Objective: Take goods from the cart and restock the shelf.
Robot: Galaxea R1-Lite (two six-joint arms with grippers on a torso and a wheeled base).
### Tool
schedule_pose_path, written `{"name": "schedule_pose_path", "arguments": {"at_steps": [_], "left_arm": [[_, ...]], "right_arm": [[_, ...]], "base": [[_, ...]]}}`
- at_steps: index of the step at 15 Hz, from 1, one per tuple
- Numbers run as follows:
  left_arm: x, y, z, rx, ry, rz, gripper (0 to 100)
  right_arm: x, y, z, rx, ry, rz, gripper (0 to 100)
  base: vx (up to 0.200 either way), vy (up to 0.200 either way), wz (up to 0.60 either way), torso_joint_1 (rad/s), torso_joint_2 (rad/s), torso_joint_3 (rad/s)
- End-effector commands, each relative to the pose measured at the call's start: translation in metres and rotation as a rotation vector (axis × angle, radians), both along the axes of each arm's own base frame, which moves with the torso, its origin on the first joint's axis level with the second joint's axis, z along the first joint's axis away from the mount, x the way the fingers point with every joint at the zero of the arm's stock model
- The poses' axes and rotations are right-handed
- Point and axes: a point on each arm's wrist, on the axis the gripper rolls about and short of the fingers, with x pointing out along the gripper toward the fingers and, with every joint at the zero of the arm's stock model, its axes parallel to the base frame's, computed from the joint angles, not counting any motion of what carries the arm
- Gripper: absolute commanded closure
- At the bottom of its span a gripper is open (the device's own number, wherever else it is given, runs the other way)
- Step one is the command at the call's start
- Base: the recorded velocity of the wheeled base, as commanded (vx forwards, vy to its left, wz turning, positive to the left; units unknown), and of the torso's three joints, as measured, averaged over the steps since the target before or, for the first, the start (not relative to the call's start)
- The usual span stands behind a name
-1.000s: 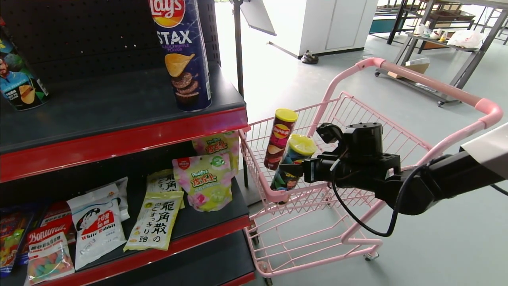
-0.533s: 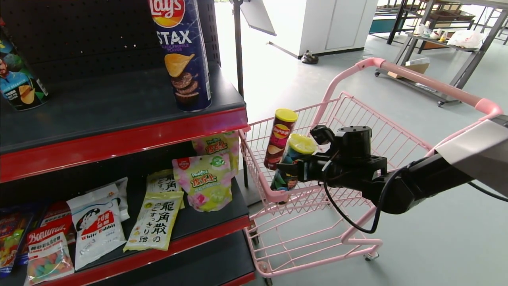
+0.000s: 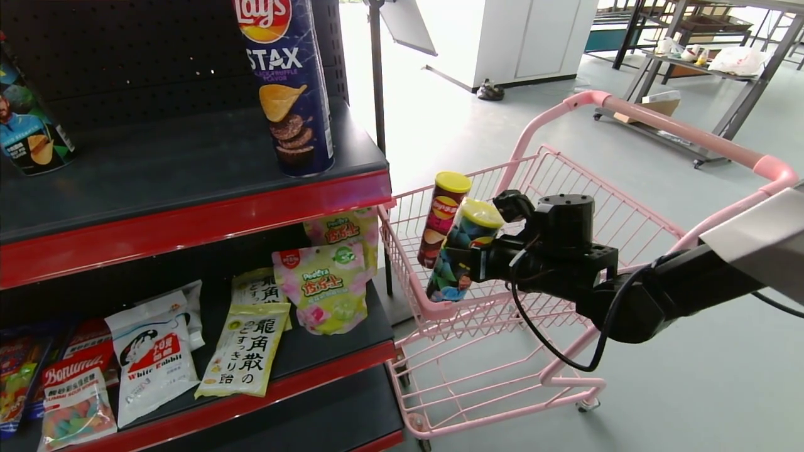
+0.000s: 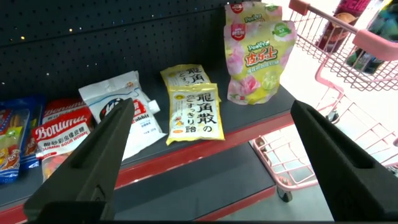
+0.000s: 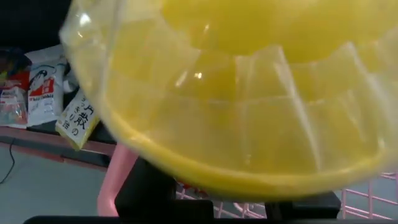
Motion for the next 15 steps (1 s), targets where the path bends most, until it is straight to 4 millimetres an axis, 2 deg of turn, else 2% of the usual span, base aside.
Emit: {"name": "schedule_pose_path", "arguments": {"at_steps": [1, 3, 5, 8, 10, 11, 13, 14, 15], "left_arm": [[0.000, 0.000, 0.000, 0.000, 0.001, 0.001, 0], [0.000, 0.000, 0.000, 0.000, 0.001, 0.000, 0], [0.000, 0.000, 0.000, 0.000, 0.001, -0.002, 0], [0.000, 0.000, 0.000, 0.000, 0.001, -0.002, 0], [0.000, 0.000, 0.000, 0.000, 0.001, -0.002, 0], [0.000, 0.000, 0.000, 0.000, 0.001, -0.002, 0], [0.000, 0.000, 0.000, 0.000, 0.001, 0.000, 0], [0.000, 0.000, 0.000, -0.002, 0.001, -0.002, 0], [0.000, 0.000, 0.000, -0.002, 0.001, -0.002, 0]], "right_arm": [[-0.035, -0.016, 0.073, 0.043, -0.170, -0.001, 100], [-0.054, -0.028, 0.108, 0.034, -0.244, -0.002, 100], [-0.078, -0.049, 0.143, 0.025, -0.304, -0.026, 100], [-0.119, -0.074, 0.164, 0.016, -0.316, -0.073, 100], [-0.159, -0.092, 0.160, -0.015, -0.273, -0.123, 100], [-0.170, -0.098, 0.155, -0.028, -0.257, -0.143, 100], [-0.216, -0.132, 0.124, -0.170, -0.243, -0.315, 100], [-0.232, -0.142, 0.113, -0.244, -0.249, -0.362, 100], [-0.258, -0.151, 0.096, -0.264, -0.235, -0.359, 100]], "base": [[0.000, 0.000, 0.00, 0.000, 0.00, 0.000], [0.000, 0.000, 0.00, 0.000, 0.00, 0.000], [0.000, 0.000, 0.00, 0.000, 0.00, 0.000], [0.000, 0.000, 0.00, 0.000, 0.00, 0.000], [0.000, 0.000, 0.00, 0.000, 0.00, 0.000], [0.000, 0.000, 0.00, 0.000, 0.00, 0.000], [0.000, 0.000, 0.00, 0.000, 0.00, 0.000], [0.000, 0.000, 0.00, 0.000, 0.00, 0.000], [0.000, 0.000, 0.00, 0.000, 0.00, 0.000]]}}
